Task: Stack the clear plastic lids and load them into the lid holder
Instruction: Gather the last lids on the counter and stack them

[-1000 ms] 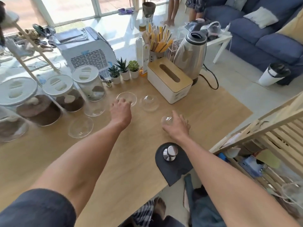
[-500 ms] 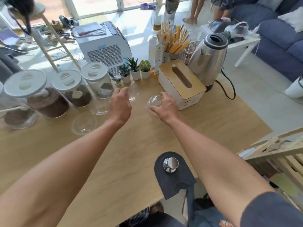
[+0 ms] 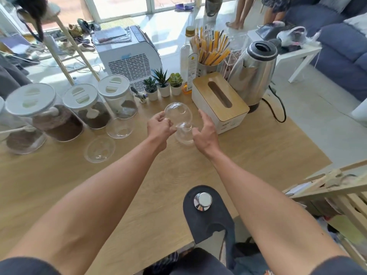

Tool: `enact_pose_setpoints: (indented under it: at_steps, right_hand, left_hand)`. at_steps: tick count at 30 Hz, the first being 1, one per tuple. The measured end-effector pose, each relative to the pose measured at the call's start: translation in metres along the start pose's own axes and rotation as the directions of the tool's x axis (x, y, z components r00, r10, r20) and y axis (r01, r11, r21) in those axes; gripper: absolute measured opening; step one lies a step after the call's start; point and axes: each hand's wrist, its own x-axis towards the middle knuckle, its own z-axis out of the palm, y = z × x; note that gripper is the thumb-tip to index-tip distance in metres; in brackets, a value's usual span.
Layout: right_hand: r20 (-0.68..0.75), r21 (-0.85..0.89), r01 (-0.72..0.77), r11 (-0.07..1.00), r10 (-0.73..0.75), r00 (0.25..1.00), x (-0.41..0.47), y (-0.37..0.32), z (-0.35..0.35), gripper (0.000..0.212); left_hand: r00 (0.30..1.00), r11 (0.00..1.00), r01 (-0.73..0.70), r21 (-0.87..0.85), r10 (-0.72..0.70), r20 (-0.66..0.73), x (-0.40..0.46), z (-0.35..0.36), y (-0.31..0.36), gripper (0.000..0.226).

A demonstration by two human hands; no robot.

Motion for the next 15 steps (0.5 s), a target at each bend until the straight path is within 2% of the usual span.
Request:
enact_pose_setpoints:
  at_steps: [5,9,15]
  right_hand:
    - [0.068,0.042,-0.013,0.999,0.010,0.998,-0.002,0.003,-0.011,0.070]
    - [0.105,0.028,-0.048,0.998,0.045,0.993,-0.009,0.013,-0.013,0.065]
    - [0.150,-0.060,-0.084,0.995,0.092,0.984,-0.001,0.034,0.004,0.064]
  left_hand:
    - [0.998,0.999,0.052,0.011,-0.052,0.045,-0.007,0.016,-0.011,0.037]
    - [0.999,0.983,0.046,0.175,-0.048,0.006,0.000,0.018,-0.027,0.021]
    - [0.998,0.939,0.057,0.340,-0.049,-0.035,0.016,0.011,-0.053,0.031]
